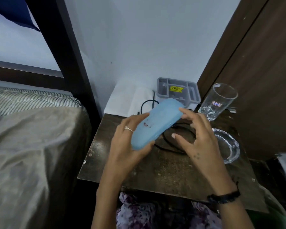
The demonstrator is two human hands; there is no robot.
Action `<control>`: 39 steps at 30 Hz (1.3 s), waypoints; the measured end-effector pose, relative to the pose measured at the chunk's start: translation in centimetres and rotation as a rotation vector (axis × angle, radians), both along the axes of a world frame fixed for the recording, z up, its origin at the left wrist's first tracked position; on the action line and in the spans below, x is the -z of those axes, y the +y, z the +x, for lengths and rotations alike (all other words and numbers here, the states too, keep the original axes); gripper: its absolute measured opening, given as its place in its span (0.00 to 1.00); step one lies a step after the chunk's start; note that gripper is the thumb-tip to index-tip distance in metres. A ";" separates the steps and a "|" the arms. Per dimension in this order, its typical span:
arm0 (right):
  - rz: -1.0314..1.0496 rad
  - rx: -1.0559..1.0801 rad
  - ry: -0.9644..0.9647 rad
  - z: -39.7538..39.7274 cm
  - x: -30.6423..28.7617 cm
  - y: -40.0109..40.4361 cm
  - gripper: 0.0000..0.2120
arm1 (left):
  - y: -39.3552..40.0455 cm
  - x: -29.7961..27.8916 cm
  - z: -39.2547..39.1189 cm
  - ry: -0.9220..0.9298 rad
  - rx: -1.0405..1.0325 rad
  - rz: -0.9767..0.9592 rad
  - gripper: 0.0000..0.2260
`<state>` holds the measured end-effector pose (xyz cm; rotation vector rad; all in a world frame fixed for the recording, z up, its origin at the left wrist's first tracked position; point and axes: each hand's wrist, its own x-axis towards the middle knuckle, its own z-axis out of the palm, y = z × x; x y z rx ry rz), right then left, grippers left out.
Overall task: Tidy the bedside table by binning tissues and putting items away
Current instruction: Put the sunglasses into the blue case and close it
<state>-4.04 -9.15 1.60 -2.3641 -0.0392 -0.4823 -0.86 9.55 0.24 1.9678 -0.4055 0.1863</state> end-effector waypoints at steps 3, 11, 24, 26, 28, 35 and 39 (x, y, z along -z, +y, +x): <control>-0.267 0.003 0.020 -2.2 0.3 -2.9 0.35 | -0.1 0.6 -0.6 0.124 0.193 -0.052 0.31; -0.183 -0.196 0.336 -5.6 3.7 -4.6 0.27 | -1.9 5.0 -2.5 0.389 0.481 0.018 0.37; -0.227 -0.124 0.337 -5.7 3.0 -4.3 0.23 | -2.5 6.8 -2.8 0.262 0.215 0.042 0.46; -0.214 -0.140 0.381 -5.0 2.1 -4.6 0.22 | -2.5 7.0 -2.6 0.242 0.215 0.016 0.50; -0.164 -0.142 0.444 -4.2 1.4 -5.1 0.20 | -2.5 7.1 -2.4 0.237 0.229 -0.006 0.52; -0.246 -0.081 0.453 -1.3 1.0 -5.7 0.19 | -2.4 7.3 -2.2 0.292 0.253 -0.040 0.57; -0.259 0.008 0.414 -0.8 1.4 -5.0 0.19 | -2.3 7.1 -2.3 0.269 0.263 -0.013 0.56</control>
